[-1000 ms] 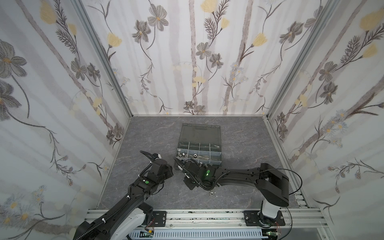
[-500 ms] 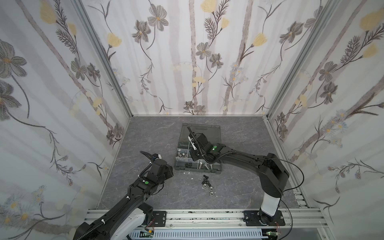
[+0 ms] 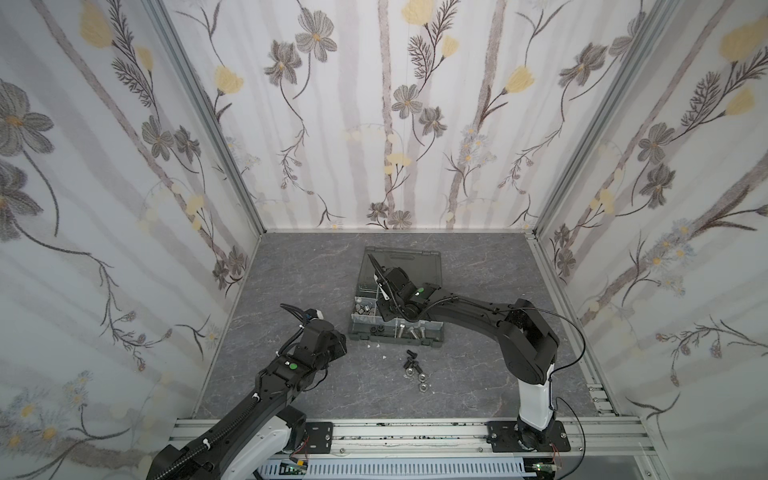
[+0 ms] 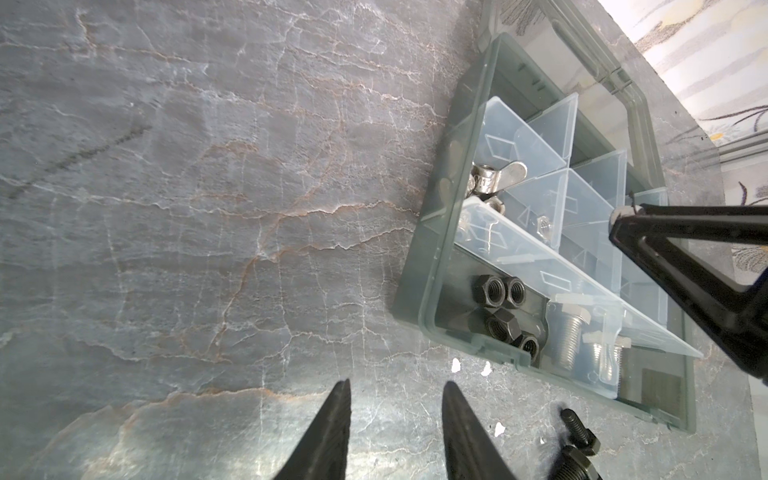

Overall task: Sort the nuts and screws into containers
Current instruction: 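Carry the hex nut with the right gripper into the wing-nut compartment and release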

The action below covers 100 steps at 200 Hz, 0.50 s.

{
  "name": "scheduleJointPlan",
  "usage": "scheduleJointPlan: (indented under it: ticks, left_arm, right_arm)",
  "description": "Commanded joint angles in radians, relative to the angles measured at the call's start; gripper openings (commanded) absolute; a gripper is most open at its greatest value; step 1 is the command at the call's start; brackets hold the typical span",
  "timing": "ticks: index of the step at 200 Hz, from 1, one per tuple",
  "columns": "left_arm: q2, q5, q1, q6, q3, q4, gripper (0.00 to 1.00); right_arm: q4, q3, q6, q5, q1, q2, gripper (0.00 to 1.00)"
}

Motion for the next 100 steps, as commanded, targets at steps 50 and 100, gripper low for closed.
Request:
scheduleJointPlan:
  ticks: [50, 100]
  left_arm:
    - [-0.001, -0.004, 0.001, -0.005, 0.000, 0.012, 0.39]
    - [0.002, -0.004, 0.001, -0.006, 0.000, 0.012, 0.39]
  right_arm:
    - [0.016, 0.011, 0.010, -0.002, 0.000, -0.001, 0.35]
    - [0.010, 0.011, 0.013, -0.007, 0.000, -0.019, 0.36]
